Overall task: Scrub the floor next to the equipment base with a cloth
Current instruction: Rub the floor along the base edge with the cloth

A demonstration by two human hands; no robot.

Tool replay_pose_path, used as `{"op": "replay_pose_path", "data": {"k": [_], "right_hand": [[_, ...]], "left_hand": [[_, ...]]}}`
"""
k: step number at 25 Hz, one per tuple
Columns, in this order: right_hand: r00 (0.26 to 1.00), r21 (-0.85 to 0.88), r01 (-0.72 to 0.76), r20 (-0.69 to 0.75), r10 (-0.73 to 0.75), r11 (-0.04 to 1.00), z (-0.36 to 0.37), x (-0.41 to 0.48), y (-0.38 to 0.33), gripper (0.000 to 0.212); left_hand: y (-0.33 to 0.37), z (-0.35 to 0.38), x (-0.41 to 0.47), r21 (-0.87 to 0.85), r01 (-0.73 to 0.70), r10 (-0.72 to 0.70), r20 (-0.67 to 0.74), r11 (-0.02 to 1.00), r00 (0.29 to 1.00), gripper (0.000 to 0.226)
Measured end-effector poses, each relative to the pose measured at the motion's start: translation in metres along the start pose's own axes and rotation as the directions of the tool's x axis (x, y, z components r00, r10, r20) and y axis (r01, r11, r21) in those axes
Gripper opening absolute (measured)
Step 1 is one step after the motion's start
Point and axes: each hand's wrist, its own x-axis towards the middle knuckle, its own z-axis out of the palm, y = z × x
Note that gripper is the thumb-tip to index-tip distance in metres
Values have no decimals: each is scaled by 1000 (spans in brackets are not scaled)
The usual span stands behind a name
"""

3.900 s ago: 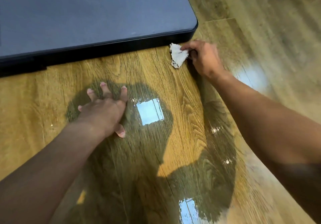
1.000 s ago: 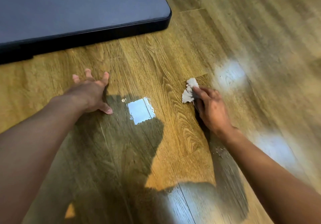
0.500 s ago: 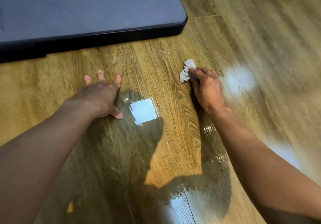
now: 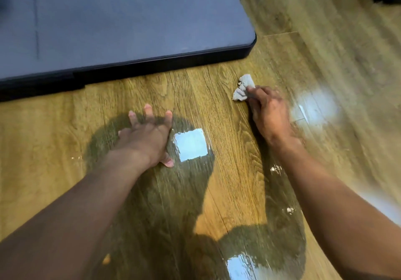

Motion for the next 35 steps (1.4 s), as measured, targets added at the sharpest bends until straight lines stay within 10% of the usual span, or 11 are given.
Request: {"op": "replay_pose_path", "data": {"k": [6,10,15,19,25,35], "right_hand": [[995,-28,96,22,-95,995,2,29,1,22],[985,93,-172,-6,173,981,16,70,-18,24],[985,136,107,123,-124,985,14,42,-33,26],[983,178,-32,182,0,984,9,61,-40,30],[929,175,268,215,-302,947,-32,-55,-18,24],[902,184,289,277,-332,940,-64,-122,-11,26]], "left_hand": [[1,3,0,10,-3,3,-15,1000,1000,124],[0,1,-2,6,1,-1,-19,1000,1000,125],[1,2,-3,-1,2,-2,-32,1000,999,124],[1,-1,-6,-18,15,-16,-50,1000,999,121],[5,-4,-5,-17,36,-36,-11,999,999,121],[3,-9,-7,-14,42,-42,-28,999,999,116]]}}
